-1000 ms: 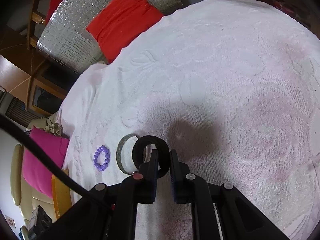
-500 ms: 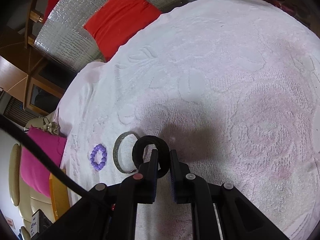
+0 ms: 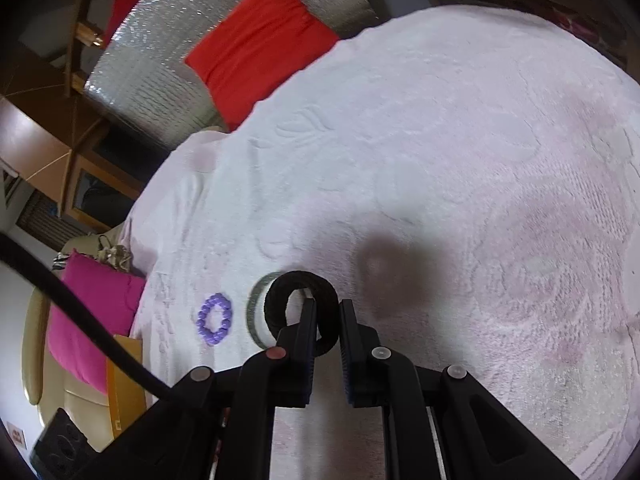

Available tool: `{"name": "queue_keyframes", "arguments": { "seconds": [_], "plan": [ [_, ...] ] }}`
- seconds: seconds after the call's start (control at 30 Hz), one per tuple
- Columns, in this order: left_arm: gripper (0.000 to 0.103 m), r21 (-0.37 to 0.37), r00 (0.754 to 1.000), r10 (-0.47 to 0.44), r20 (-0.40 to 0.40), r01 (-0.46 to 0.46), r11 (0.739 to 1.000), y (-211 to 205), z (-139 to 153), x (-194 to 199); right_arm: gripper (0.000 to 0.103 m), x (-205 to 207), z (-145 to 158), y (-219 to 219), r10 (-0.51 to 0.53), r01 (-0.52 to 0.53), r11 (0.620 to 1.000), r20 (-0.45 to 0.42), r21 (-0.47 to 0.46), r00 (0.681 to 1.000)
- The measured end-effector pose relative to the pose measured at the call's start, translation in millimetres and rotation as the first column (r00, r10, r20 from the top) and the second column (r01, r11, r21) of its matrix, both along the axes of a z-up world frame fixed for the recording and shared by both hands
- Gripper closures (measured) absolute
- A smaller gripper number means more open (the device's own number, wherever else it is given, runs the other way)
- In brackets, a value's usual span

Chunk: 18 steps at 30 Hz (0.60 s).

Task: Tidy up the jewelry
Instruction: 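Lift the red bracelet with the left tool while the right tool carries the black ring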

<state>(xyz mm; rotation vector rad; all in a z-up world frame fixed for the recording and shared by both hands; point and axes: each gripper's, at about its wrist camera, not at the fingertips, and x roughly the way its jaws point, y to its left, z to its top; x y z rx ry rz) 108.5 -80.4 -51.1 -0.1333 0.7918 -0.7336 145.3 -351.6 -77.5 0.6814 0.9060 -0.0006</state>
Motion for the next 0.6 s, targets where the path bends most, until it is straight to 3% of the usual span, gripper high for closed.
{"name": "queue_keyframes", "arguments": {
  "seconds": [0.13,0.27,0.6],
  "plan": [
    [0.094,-0.05,0.999,0.029,0.018,-0.028,0.998,12,9,0,0.091,-1,9,10,0.036,-0.036,0.999,0.056,0.003,0.998],
    [0.094,-0.041,0.998,0.053,0.014,-0.053,0.998,23,7,4,0.091,-2,16,23,0.081,-0.08,0.997,0.1,-0.006,0.992],
    [0.094,-0.057,0.989,0.145,0.001,-0.145,0.988,56,10,11,0.091,4,9,43,0.117,-0.115,0.993,0.078,-0.024,0.99]
  ]
}}
